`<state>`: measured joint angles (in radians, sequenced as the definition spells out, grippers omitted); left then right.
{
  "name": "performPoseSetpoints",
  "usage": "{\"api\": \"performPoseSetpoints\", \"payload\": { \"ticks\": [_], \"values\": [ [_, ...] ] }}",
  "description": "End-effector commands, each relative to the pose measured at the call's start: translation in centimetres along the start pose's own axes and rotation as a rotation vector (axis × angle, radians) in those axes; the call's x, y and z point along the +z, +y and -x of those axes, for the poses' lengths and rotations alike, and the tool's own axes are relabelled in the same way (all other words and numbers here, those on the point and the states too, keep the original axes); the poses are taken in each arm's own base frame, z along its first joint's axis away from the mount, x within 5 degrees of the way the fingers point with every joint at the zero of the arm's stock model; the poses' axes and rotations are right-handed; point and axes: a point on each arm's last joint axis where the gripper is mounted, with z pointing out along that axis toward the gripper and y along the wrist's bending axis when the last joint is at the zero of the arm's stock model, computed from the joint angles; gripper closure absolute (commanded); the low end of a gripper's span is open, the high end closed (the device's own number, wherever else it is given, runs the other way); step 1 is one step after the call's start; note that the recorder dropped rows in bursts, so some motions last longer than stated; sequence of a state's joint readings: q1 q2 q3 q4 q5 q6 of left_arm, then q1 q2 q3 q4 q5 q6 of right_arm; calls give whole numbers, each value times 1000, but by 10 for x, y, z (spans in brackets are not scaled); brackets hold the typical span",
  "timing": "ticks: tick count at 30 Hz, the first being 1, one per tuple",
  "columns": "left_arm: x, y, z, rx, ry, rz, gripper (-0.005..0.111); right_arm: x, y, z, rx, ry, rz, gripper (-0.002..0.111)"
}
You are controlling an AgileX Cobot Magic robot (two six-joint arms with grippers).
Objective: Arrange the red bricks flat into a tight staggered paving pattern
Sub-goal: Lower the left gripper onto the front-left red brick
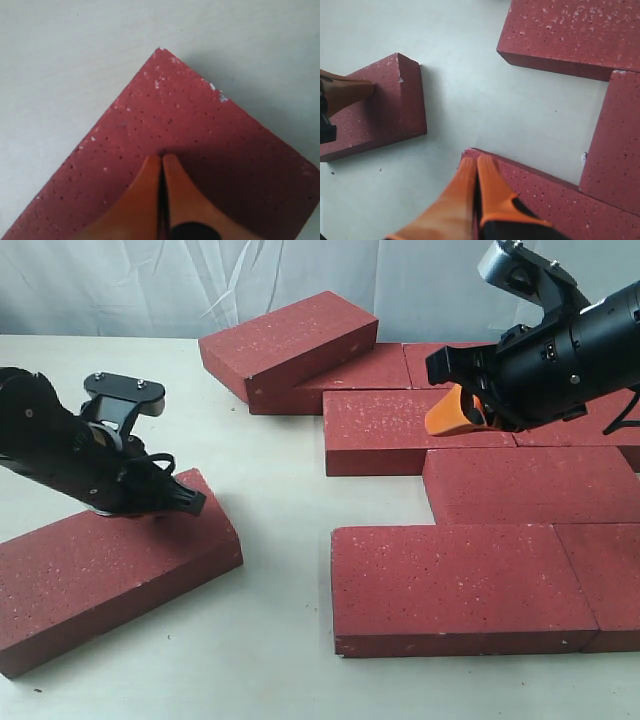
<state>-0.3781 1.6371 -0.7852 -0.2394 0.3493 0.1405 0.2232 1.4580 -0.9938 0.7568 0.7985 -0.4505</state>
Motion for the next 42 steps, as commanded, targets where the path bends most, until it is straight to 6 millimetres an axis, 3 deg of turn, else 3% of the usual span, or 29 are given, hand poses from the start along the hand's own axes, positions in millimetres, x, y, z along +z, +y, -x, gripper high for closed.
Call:
{"api": "performPoseSetpoints", "payload": {
  "ticks": [1, 19, 27, 32, 35, 39, 42],
  "values": [
    [4, -1, -1, -9, 6, -6, 107, 1, -1, -1, 1, 1, 2, 109],
    [3, -13, 7, 133, -90, -132, 107, 1, -1, 0, 4, -1, 5, 109],
    [-1, -17, 14, 100, -106, -170, 107, 1, -1, -1, 0, 1, 5, 109],
    [-23, -19, 21, 78, -43, -160, 107, 1, -1, -1, -7, 5, 7, 109],
    [-41, -10, 22, 93, 30, -40, 107, 1, -1, -1, -7, 5, 7, 109],
    [-61, 5, 11, 62, 176, 138, 107, 1, -1, -1, -7, 5, 7, 109],
    [-60, 8, -1, 52, 272, 159, 107, 1, -1, -1, -6, 5, 8, 109]
  ]
}}
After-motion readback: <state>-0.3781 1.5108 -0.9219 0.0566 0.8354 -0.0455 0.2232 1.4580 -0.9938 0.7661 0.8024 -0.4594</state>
